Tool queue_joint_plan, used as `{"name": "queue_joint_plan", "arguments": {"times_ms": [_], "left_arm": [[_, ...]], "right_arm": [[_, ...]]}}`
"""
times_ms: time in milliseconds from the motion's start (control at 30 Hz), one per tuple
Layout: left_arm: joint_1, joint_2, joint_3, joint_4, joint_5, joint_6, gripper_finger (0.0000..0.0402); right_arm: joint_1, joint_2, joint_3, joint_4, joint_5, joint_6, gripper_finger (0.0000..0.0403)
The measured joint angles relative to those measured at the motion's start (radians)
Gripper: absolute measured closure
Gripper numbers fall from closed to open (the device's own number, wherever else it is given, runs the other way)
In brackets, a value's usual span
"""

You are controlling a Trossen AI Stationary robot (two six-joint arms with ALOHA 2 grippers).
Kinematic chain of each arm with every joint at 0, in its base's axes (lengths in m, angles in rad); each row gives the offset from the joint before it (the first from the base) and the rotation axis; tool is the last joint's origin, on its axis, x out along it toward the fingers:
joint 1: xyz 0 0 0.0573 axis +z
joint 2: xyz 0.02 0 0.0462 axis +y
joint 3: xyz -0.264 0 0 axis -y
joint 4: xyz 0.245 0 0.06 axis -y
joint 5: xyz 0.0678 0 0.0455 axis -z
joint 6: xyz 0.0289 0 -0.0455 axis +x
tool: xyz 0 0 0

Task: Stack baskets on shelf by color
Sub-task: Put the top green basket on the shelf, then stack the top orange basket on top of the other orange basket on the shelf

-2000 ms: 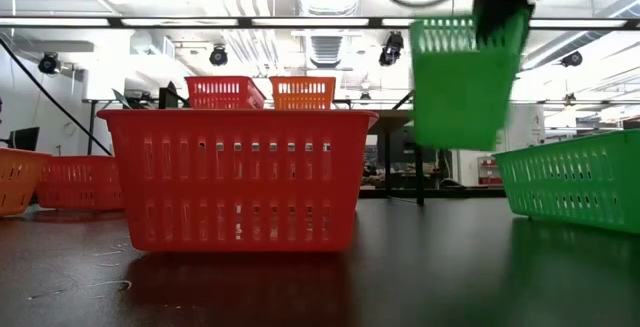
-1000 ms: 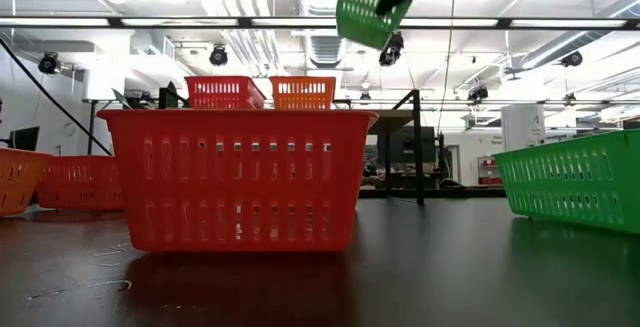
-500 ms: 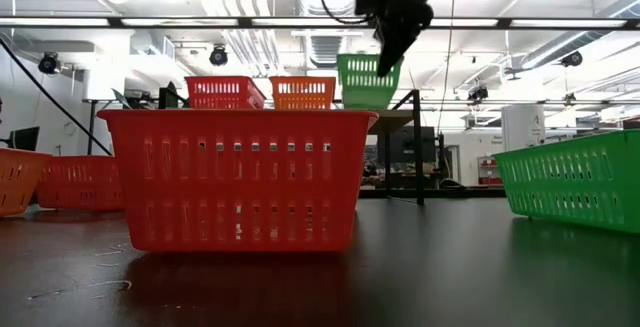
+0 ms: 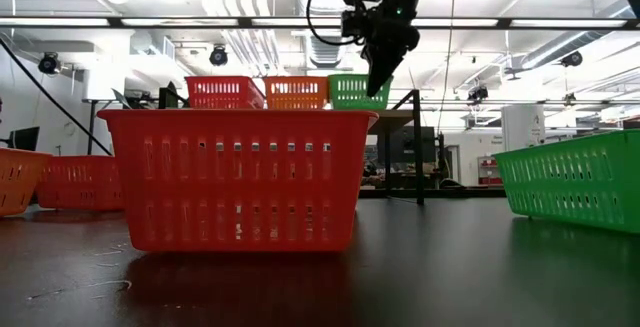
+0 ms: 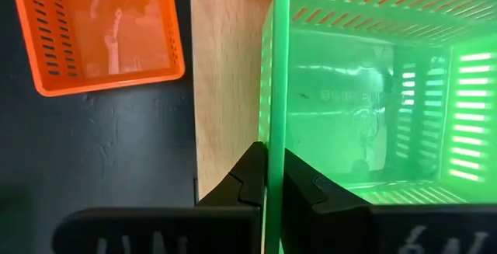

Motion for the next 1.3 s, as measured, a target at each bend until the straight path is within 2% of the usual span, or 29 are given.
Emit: {"name": "queue_joint_plan", "arguments": {"times_ms": [700,1100,1300], "left_arm": [[0.0,0.0,0.0,0.0,0.0,-0.003,0.035],[0.0,0.0,0.0,0.0,0.0,-0.005,0.035],[0.0,0.0,-0.007,0.0,0.0,-0.006,0.035]], "right_arm": [[-0.002,-0.002,-0.002,-0.051,0.008,0.041,0.039],[-0.001,-0.04,-0.002,-0.063,0.008,0.104,0.0306],[0.035,-0.12,-0.002,-0.074,0.003,0.21,0.0291]]}}
